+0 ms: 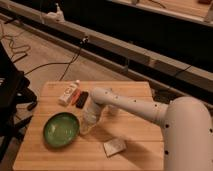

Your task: Push the ceramic bowl across the table

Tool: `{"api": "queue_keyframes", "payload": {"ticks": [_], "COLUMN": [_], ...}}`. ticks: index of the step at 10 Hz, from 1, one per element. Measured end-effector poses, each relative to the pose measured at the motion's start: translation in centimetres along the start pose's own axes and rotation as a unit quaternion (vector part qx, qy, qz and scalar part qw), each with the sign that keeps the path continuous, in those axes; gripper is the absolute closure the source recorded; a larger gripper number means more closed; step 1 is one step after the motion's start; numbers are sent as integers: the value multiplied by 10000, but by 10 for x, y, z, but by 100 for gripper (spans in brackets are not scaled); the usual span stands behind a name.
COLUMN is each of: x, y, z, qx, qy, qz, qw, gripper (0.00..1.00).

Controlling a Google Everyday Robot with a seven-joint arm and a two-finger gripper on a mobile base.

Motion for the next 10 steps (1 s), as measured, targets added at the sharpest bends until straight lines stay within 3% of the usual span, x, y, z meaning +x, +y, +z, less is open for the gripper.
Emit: {"api": "queue_keyframes", "payload": {"ticks": [4, 7, 10], "x": [-26, -36, -43], "y": [-31, -54, -81], "z": [31, 41, 44], "qx": [-413, -732, -831], "qy": [-196, -129, -72], "qz": [-499, -822, -1072], "qw": [9977, 9938, 9907], "gripper": [100, 100, 100]}}
